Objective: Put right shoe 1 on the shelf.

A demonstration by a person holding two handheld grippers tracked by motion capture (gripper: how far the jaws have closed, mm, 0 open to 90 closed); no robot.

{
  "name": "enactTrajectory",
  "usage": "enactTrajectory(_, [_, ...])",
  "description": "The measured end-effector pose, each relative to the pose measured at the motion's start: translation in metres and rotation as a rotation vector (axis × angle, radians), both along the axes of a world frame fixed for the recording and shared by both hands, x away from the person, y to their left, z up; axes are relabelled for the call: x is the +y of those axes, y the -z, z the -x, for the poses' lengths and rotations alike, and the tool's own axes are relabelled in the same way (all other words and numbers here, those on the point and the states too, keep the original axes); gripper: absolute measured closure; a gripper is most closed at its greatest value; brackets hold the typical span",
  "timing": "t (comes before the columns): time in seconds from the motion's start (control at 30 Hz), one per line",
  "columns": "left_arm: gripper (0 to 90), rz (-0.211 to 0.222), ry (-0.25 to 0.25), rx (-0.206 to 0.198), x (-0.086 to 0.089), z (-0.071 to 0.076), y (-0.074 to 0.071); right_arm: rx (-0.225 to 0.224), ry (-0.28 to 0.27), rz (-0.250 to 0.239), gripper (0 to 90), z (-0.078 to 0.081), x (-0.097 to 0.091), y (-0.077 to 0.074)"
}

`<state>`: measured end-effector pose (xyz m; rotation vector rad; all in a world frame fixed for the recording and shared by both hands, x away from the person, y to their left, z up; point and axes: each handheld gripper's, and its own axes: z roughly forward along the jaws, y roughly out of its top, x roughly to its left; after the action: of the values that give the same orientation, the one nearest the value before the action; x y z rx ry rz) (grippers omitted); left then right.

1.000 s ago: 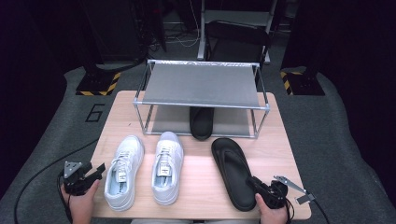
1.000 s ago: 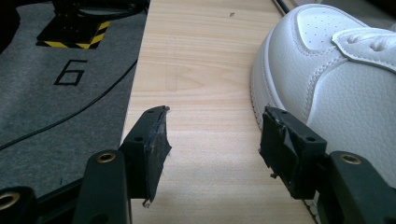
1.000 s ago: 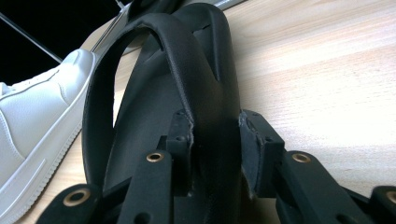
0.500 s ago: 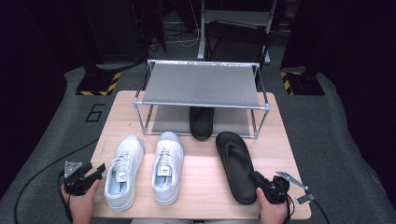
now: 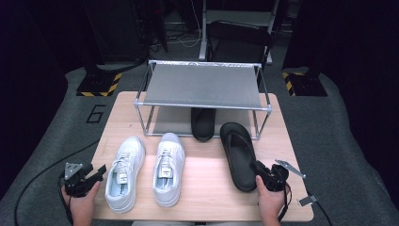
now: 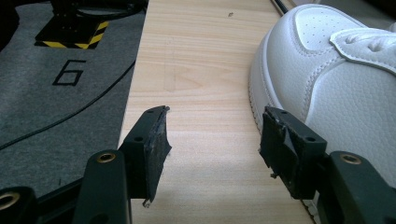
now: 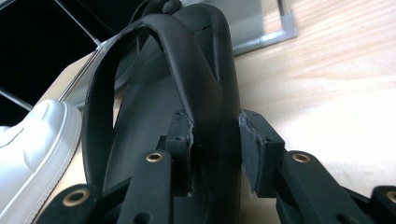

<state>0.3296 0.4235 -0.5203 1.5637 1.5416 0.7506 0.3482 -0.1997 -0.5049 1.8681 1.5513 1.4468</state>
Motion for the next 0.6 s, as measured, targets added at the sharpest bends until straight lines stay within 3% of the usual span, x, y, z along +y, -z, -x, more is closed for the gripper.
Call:
enactTrajectory(0.23, [41.2,-0.001,0.002,0.002,0.0,-0.001,0.0,0.001,0.018,0.035,66.2,-0.019,0.009,-0.001])
enactTrajectory(0.37, [41.1,-0.001,0.003,0.001,0.0,-0.001,0.0,0.004,0.036,0.021,66.2,-0.029,0.012,-0.001])
enactTrajectory(0.6, [41.2,0.002,0.004,0.001,0.001,-0.001,0.0,0.004,0.055,0.036,66.1,-0.047,0.017,-0.003])
